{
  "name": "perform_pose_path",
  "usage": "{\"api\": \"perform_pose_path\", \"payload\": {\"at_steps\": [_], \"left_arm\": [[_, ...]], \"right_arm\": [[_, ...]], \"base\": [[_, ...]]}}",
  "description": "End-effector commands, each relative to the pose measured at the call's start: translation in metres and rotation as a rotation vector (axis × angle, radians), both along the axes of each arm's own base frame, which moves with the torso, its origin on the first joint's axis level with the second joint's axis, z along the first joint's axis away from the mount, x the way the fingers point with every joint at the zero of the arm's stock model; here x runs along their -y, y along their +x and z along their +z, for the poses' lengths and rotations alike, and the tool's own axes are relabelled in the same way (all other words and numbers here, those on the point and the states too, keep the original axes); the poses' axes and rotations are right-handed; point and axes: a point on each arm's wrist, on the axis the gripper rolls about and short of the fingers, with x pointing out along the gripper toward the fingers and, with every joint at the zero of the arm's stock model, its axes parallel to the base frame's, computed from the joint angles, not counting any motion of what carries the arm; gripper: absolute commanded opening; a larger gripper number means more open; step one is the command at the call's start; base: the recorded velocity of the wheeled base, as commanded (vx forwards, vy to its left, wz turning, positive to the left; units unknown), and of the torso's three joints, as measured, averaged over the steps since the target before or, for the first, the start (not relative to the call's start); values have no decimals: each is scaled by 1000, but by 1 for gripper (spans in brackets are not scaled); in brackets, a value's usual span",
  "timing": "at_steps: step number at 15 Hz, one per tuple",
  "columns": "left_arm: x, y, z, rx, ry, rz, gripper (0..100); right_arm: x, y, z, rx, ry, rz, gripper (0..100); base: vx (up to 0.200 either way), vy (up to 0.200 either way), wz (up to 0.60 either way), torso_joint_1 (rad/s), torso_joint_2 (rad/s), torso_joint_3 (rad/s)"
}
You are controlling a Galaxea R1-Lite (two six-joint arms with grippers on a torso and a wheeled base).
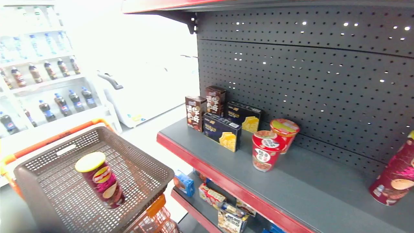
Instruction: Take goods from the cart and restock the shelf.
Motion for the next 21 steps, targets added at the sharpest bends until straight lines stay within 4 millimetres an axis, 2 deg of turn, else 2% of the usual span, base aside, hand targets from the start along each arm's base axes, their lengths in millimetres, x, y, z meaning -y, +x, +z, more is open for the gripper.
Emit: {"api": "perform_pose_path", "payload": {"at_steps": [1,4,5,6,7,8,9,11,13,14,15,16,17,18,21], "left_arm": [[0,0,0,1,0,0,100],[-1,0,1,7,0,23,100],[-1,-3,11,33,24,30,100],[-1,-3,47,43,88,10,100],[-1,11,98,-43,93,12,100],[-1,30,131,-105,90,22,100],[-1,44,143,-148,88,29,100],[-6,101,165,-296,99,128,100],[-7,141,161,-392,44,39,100],[-6,155,156,-414,27,-3,100],[-8,179,147,-445,11,-50,100],[-9,192,139,-477,12,-71,100],[-9,219,115,-520,34,-121,100],[-8,237,100,-479,40,-168,100],[10,273,58,-408,55,-283,100]], "right_arm": [[0,0,0,1,-1,0,100],[0,0,0,1,4,-2,100],[0,0,0,1,-1,2,100],[0,0,0,1,1,-2,100],[0,0,0,1,-1,0,100],[0,0,0,1,1,-2,100],[0,0,0,1,1,2,100],[0,0,0,1,-1,-2,100],[0,0,0,1,1,0,100],[0,0,0,1,1,2,100],[0,0,0,1,1,-2,100],[0,0,0,1,1,0,100],[0,0,0,1,1,2,100],[0,0,0,1,1,2,100],[0,0,0,1,1,-2,100]], "base": [[0,0,600,-2,-2,2],[0,0,600,2,2,4],[0,0,0,0,0,0],[0,0,0,0,0,0],[0,0,0,0,0,0],[0,0,0,0,0,0],[0,0,0,0,0,0],[0,0,0,0,0,0],[0,0,0,0,0,0],[0,0,0,0,0,0],[0,0,0,0,0,0],[0,0,0,0,0,0],[0,0,0,0,0,0],[0,0,0,0,0,0],[0,0,0,0,0,0]]}}
